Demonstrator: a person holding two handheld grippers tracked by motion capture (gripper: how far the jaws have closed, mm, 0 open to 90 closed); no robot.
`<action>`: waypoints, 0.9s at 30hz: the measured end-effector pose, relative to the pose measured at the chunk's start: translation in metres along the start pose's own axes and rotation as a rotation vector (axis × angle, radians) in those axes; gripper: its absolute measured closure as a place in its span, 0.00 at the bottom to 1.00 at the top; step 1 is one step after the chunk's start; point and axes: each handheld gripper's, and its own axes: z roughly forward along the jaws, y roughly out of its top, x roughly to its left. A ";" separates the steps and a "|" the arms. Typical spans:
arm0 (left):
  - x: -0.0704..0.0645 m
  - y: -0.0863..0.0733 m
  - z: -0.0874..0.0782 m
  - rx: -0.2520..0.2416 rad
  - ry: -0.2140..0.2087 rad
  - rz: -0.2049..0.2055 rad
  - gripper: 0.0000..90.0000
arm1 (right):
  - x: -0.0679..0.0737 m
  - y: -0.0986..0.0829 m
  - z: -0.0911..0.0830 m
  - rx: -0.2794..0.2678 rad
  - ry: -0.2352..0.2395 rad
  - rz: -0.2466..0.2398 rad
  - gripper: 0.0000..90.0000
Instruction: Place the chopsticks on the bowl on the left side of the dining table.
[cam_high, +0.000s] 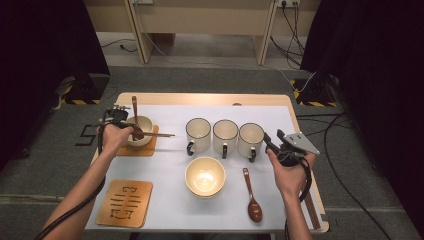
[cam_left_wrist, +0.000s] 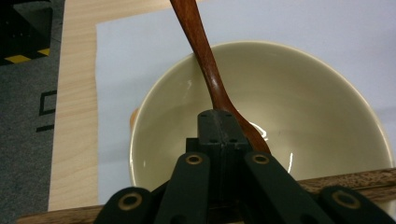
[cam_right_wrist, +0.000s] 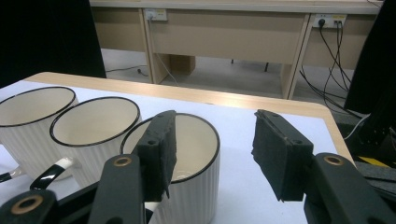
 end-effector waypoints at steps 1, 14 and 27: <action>0.000 0.000 -0.001 -0.004 -0.002 0.000 0.99 | 0.000 0.000 0.000 -0.001 0.000 0.000 0.55; 0.001 -0.006 -0.011 -0.012 0.002 0.004 0.99 | 0.000 0.001 -0.001 -0.001 -0.006 -0.004 0.55; -0.001 -0.008 -0.009 0.004 0.001 0.001 0.99 | 0.000 0.001 -0.001 -0.002 -0.006 -0.003 0.55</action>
